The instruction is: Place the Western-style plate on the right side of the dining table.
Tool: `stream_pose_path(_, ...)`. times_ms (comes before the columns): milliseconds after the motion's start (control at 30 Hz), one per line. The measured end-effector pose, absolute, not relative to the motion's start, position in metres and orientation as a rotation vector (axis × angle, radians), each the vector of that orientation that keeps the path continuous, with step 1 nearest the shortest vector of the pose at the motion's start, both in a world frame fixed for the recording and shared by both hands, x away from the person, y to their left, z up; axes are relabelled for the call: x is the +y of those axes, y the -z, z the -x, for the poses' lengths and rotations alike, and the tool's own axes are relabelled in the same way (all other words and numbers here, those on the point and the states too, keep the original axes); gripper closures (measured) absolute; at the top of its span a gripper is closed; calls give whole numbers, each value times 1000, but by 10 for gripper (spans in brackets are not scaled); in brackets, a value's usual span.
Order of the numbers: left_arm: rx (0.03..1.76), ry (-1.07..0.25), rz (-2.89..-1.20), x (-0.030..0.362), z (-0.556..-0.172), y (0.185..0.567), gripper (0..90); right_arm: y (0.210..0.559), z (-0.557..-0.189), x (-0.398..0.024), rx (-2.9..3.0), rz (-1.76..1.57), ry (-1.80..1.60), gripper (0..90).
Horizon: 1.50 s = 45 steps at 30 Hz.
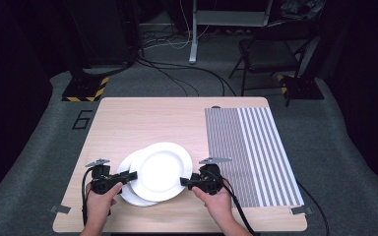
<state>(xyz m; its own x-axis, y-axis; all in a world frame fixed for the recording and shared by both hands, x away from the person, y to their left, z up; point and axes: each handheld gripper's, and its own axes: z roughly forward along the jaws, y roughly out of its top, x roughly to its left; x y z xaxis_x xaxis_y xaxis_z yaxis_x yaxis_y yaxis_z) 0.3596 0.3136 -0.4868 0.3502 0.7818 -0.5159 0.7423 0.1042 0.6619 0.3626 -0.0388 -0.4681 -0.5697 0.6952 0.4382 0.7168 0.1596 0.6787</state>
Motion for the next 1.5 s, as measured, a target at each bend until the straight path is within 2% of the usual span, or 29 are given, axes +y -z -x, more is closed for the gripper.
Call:
stream_pose_path(567, 1393, -92, -1629, 309, -351, 482, 589, 469, -365, -40, -2383, 1484, 1435, 531)
stream_pose_path(1500, 1359, -77, -1609, 298, -348, 476, 600, 466, -373, -51, -2369, 1548, 1433, 532)
